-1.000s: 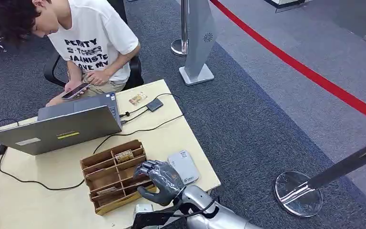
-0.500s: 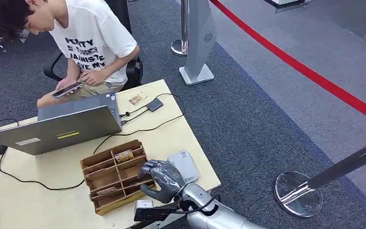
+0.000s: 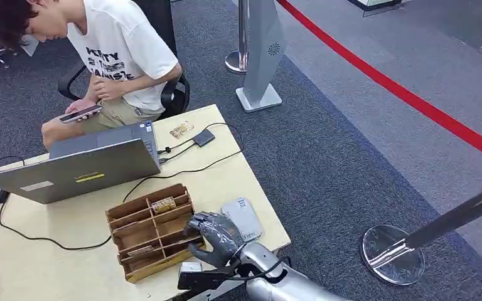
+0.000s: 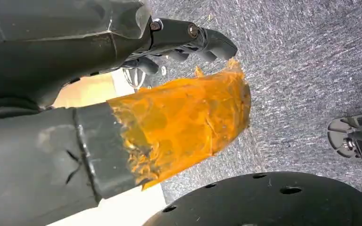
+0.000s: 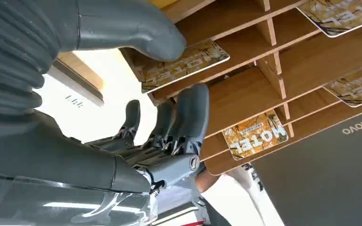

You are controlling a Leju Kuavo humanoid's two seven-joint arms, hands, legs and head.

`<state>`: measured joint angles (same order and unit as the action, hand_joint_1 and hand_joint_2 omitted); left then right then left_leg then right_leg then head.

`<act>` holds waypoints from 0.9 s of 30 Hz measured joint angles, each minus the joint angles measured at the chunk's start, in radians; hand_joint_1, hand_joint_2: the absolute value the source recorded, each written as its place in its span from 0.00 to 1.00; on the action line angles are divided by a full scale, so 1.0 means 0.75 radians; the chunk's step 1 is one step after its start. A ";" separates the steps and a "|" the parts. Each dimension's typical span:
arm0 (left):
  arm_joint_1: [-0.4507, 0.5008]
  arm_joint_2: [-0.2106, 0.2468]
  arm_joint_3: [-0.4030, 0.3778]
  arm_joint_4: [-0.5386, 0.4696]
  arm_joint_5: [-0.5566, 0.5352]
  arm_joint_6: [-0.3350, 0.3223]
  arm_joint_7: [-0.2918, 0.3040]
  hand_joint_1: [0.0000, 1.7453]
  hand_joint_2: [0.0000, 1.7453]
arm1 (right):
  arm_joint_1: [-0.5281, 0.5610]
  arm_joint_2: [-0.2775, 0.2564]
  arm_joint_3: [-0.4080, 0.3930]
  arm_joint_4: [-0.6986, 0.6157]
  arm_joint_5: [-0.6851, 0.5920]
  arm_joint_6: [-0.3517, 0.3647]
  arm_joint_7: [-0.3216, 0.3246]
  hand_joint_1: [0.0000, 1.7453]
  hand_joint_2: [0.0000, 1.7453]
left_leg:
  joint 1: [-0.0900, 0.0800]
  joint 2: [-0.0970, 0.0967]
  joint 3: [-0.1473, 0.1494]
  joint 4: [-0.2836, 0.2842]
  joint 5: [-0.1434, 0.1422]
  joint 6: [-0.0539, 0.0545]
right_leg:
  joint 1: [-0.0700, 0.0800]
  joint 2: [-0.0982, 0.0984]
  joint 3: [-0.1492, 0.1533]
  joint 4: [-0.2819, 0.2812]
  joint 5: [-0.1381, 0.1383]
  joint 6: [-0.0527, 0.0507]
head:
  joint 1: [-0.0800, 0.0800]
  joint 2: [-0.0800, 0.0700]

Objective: Pass the card to the sensor for recognition and then transmit it.

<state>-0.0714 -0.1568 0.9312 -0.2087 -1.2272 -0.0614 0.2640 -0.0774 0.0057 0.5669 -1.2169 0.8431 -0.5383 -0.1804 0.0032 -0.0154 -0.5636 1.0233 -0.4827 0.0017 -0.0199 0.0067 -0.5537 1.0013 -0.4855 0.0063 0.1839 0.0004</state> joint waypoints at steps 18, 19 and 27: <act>0.000 0.000 0.000 0.000 0.000 -0.001 -0.002 0.00 0.00 | -0.014 0.014 -0.018 0.030 -0.013 -0.020 -0.019 0.97 1.00 | 0.000 0.000 0.000 0.000 0.000 0.000 | 0.000 0.000 0.000 0.000 0.000 0.000 | 0.000 0.000; 0.000 0.000 0.000 0.000 0.000 0.000 -0.002 0.00 0.00 | -0.013 0.017 -0.023 0.029 -0.011 -0.038 -0.026 1.00 1.00 | 0.000 0.000 0.000 0.000 0.000 0.000 | 0.000 0.000 0.000 0.000 0.000 0.000 | 0.000 0.000; 0.001 -0.005 0.001 0.000 0.000 0.009 -0.001 0.00 0.00 | 0.086 0.116 -0.156 -0.186 0.050 -0.208 -0.263 1.00 1.00 | 0.000 -0.001 -0.001 0.000 0.000 0.000 | 0.000 -0.001 -0.001 0.000 0.000 0.000 | 0.001 0.000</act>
<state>-0.0709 -0.1606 0.9316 -0.2087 -1.2272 -0.0545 0.2632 -0.0126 0.0926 0.4496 -1.3567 0.8809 -0.6943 -0.3781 0.0033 -0.0160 -0.5643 1.0233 -0.4827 0.0017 -0.0198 0.0063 -0.5544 1.0013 -0.4857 0.0063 0.1846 0.0004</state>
